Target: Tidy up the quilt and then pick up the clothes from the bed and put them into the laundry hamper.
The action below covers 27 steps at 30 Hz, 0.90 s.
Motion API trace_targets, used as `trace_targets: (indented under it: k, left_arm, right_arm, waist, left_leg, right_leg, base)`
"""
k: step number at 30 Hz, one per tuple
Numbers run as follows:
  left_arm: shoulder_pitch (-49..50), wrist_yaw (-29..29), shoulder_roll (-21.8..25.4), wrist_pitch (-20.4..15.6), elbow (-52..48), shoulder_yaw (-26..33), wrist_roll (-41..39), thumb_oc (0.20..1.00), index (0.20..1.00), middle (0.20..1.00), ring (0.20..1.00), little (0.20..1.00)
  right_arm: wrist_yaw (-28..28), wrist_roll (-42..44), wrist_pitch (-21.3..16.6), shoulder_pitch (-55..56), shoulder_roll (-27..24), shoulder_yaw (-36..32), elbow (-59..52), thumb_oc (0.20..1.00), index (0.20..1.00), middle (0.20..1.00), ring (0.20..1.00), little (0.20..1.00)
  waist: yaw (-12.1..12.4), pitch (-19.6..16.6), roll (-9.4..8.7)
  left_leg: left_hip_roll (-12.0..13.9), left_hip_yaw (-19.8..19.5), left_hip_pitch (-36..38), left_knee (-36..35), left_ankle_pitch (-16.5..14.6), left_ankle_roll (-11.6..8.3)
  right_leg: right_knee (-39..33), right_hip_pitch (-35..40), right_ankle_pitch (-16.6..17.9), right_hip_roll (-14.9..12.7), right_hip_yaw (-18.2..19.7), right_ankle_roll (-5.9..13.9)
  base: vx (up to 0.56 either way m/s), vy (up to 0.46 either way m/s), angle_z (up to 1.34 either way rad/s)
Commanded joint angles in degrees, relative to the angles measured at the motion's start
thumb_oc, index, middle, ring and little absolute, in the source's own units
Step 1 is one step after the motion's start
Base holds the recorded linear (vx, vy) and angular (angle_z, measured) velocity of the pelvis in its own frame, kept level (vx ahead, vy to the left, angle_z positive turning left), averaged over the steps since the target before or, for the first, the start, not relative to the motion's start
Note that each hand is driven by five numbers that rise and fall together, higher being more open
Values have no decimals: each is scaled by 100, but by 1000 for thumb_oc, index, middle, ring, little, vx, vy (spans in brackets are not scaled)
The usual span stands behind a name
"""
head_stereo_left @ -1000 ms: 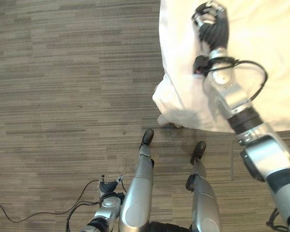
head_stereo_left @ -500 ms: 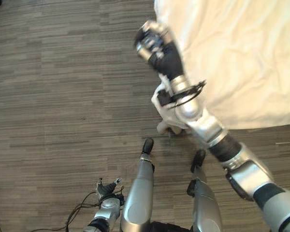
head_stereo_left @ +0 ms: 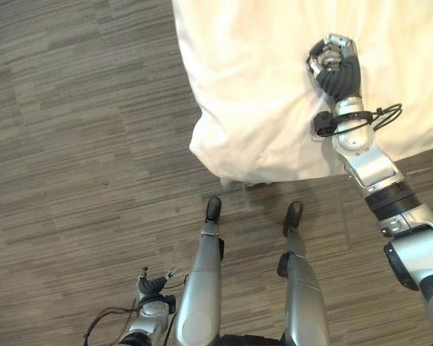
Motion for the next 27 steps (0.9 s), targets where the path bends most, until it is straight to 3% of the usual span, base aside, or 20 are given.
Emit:
trace_targets:
  k: [1,3,5,11,16,19,20,21,22,24,27]
  left_arm:
    - [455,167,-172,-170,86,16,-190,1000,1000,1000,1000,1000]
    - [476,171,-197,-188,61,26,-217,1000,1000,1000,1000,1000]
    - [566,204,-223,-169,82,157,-183,1000,1000,1000,1000,1000]
    - [650,213,-241,85,409,705,-124,1000,1000,1000,1000,1000]
    - [729,322,-301,223,858,923,269,1000,1000,1000,1000,1000]
    - [818,442,-444,318,1093,964,423,1000,1000,1000,1000,1000]
    - [865,498,-504,393,1186,985,444,1000,1000,1000,1000,1000]
    - [875,538,-550,465,1258,980,435,1000,1000,1000,1000,1000]
    - [876,538,-549,465,1258,981,435,1000,1000,1000,1000,1000]
    - [813,603,-751,883,1594,893,364,1000,1000,1000,1000,1000]
    - [747,409,-954,1401,2034,865,483,1000,1000,1000,1000,1000]
  right_arm:
    - [-12,668,138,654,-517,-418,847,200,200,200,200,200]
    - [29,813,32,926,-550,-600,997,200,200,200,200,200]
    - [137,1037,-260,2009,-600,-1133,1110,200,200,200,200,200]
    - [194,1225,-645,4143,-235,-1823,999,200,200,200,200,200]
    - [563,1204,-566,5260,94,-2143,1259,200,200,200,200,200]
    - [680,822,-291,5653,386,-1994,1472,200,200,200,200,200]
    - [805,900,51,5722,530,-1885,1688,435,435,435,435,435]
    - [832,782,204,5727,649,-1804,1931,884,884,884,884,884]
    - [832,781,203,5726,650,-1803,1933,1000,1000,1000,1000,1000]
    - [847,106,875,5687,1081,-1355,3155,1000,1000,1000,1000,1000]
    - [527,61,1414,5699,1543,-1155,4366,1000,1000,1000,1000,1000]
  waist:
    - [23,8,525]
    - [-27,8,556]
    - [-194,8,527]
    - [-523,8,259]
    - [-758,-578,104]
    - [-852,-976,38]
    - [-870,-1133,-2]
    - [-874,-1250,-22]
    - [-871,-1244,-23]
    - [-850,-1644,-51]
    - [-825,-1986,-25]
  left_leg:
    - [203,-415,79,-771,562,35]
    - [208,-371,110,-821,567,41]
    - [227,-262,315,-935,553,55]
    - [326,-43,1245,-1305,499,84]
    - [380,79,1953,-1624,460,90]
    - [387,168,2377,-1797,460,111]
    - [392,223,2547,-1854,450,120]
    - [402,259,2641,-1890,451,123]
    - [402,262,2653,-1896,452,123]
    - [403,320,2976,-2045,466,166]
    - [371,319,3298,-2101,413,224]
  right_leg:
    - [573,46,-408,53,-141,22]
    - [585,30,-414,52,-126,10]
    - [545,153,-409,83,-81,-7]
    - [322,924,-397,169,130,60]
    - [46,1582,-409,187,295,156]
    - [-163,1961,-368,198,349,195]
    - [-249,2110,-343,195,343,211]
    - [-281,2190,-336,203,338,214]
    - [-285,2199,-336,203,340,214]
    - [-358,2488,-342,250,324,185]
    - [-305,2760,-407,259,385,159]
  base:
    - [-25,89,5]
    - [-30,90,2]
    - [-30,84,4]
    - [-10,18,-3]
    - [54,22,-18]
    - [96,32,-27]
    - [119,17,-33]
    - [69,6,-31]
    - [84,6,-19]
    - [161,0,-11]
    - [208,-1,-1]
